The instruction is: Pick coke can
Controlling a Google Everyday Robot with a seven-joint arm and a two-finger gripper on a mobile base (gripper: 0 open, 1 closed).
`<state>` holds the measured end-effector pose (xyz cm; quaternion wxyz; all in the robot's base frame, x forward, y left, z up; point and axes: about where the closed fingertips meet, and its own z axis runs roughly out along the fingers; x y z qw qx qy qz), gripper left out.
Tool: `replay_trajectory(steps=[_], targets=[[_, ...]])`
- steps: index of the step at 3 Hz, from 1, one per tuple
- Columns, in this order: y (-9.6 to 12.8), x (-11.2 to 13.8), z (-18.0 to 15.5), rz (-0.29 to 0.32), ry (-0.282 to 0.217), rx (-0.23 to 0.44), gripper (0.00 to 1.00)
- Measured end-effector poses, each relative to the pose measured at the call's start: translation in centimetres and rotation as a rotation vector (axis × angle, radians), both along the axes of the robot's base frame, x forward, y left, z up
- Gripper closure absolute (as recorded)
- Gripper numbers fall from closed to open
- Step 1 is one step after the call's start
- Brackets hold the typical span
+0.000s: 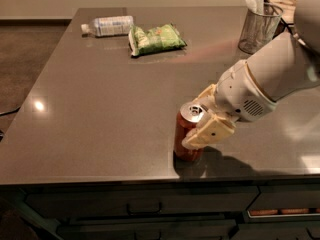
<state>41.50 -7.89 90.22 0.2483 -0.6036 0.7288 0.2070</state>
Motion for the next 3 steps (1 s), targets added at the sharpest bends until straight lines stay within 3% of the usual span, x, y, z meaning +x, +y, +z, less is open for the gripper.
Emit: replay_trajectory(steps=[1, 2, 3], targets=[[-0.3, 0.8, 1.8, -0.031, -0.001, -0.004, 0.88], [-0.7, 2.1, 4.4, -0.068, -0.023, 0.001, 1.0], [-1.0, 3.9, 9.7, -0.119, -0.1, -0.014, 1.0]])
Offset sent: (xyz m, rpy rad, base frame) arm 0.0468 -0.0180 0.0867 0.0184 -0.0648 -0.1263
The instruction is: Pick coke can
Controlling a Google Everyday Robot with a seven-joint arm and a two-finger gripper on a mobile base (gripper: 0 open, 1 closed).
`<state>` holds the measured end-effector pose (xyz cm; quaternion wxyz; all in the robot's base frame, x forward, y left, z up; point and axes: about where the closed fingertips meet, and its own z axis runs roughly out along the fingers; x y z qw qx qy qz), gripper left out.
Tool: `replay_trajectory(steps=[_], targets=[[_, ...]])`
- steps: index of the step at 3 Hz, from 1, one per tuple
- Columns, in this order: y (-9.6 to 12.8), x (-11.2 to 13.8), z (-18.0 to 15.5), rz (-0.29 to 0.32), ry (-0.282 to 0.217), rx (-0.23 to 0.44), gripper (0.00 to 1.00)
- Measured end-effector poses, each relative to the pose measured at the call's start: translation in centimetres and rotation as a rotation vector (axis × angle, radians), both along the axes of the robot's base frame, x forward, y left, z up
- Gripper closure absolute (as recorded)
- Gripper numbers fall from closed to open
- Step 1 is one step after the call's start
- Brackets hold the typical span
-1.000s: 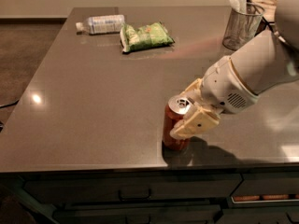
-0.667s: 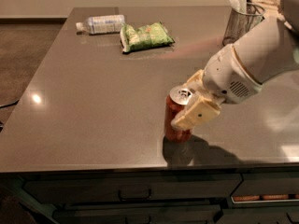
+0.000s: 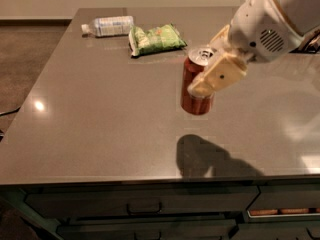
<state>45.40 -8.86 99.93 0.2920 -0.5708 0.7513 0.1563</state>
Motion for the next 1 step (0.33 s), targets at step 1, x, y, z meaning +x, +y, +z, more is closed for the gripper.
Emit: replay_trajectory(steps=[1], targets=[[0.02, 0.03, 0.08, -0.001, -0.002, 0.0, 1.0]])
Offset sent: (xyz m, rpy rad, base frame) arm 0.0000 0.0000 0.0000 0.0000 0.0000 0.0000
